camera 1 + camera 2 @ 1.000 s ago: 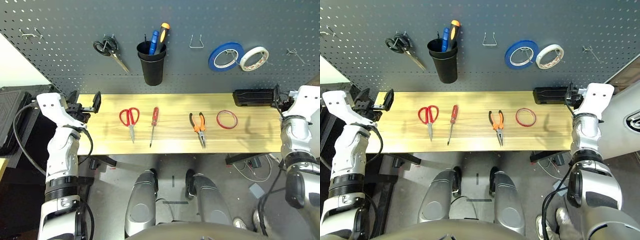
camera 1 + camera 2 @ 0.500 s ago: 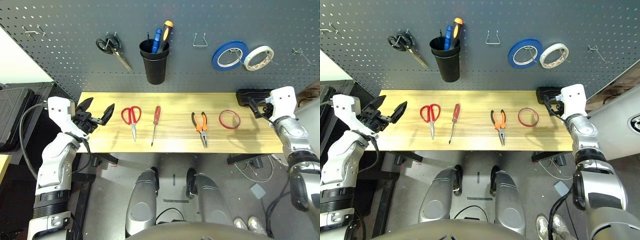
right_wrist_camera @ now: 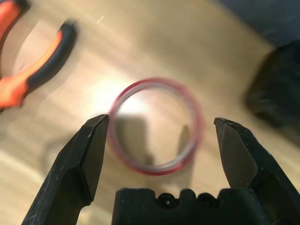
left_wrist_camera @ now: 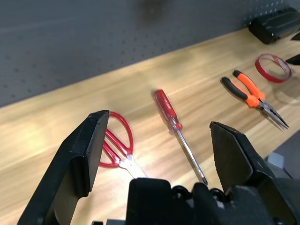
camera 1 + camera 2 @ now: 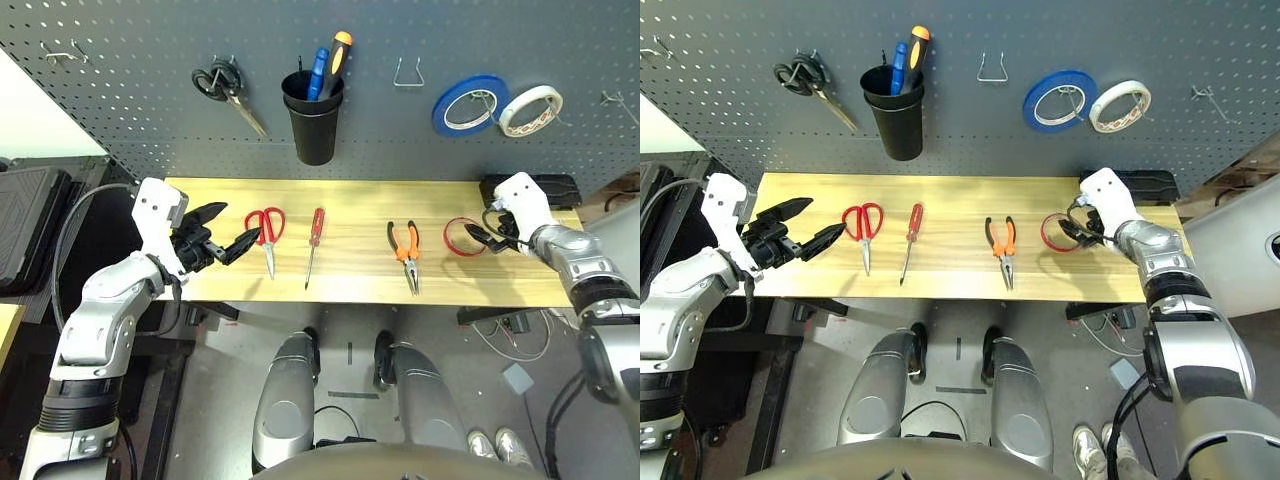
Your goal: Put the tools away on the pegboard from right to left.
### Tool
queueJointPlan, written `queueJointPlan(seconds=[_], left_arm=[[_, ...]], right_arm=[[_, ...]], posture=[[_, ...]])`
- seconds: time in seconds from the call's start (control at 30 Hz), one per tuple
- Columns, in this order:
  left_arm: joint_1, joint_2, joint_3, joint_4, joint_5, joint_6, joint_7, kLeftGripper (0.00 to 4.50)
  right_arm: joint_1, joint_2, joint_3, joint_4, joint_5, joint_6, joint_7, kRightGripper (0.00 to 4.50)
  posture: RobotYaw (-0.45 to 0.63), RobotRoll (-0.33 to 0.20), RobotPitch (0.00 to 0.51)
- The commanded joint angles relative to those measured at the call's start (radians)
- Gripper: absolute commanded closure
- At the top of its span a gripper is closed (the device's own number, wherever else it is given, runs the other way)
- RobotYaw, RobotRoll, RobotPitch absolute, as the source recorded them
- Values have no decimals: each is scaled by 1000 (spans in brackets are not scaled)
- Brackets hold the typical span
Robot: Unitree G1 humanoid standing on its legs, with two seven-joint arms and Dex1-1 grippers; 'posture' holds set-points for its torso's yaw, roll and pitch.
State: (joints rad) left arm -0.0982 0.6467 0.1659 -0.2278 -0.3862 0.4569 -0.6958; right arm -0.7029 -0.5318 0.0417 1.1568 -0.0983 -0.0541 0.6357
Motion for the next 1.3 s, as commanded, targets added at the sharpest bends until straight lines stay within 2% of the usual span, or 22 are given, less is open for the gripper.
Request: queueJointPlan(seconds=[0.03,0.3,0.33,0.4,0.6,0.77,0.97,1.3], left_arm=[[28,18,-3,-57,-8,38,-2,20],[52,32,17,-115,-17,83,6,20],[54,32,19,-119,-18,87,7,3],[56,33,22,-126,-19,94,10,0],[59,33,38,-125,-18,91,13,0],[56,20,59,-122,-32,76,12,0],[62,5,82,-136,-65,32,-13,0],[112,-28,102,-230,-161,-60,-69,0]], right_arm=[[-12,27,33,45,-32,42,7,0],[-29,78,72,96,-82,115,-27,0],[-31,83,75,104,-87,126,-35,182],[-32,90,77,115,-95,136,-52,608],[-19,85,70,93,-103,28,-121,2714],[31,61,31,60,-84,-113,-261,4471],[142,30,-17,-5,-74,-312,-443,4471],[312,43,-91,-90,-78,-582,-767,4471]], posture=[[310,0,327],[334,0,355],[336,0,356],[340,0,355],[348,0,341],[348,0,326],[340,0,307],[332,0,279]])
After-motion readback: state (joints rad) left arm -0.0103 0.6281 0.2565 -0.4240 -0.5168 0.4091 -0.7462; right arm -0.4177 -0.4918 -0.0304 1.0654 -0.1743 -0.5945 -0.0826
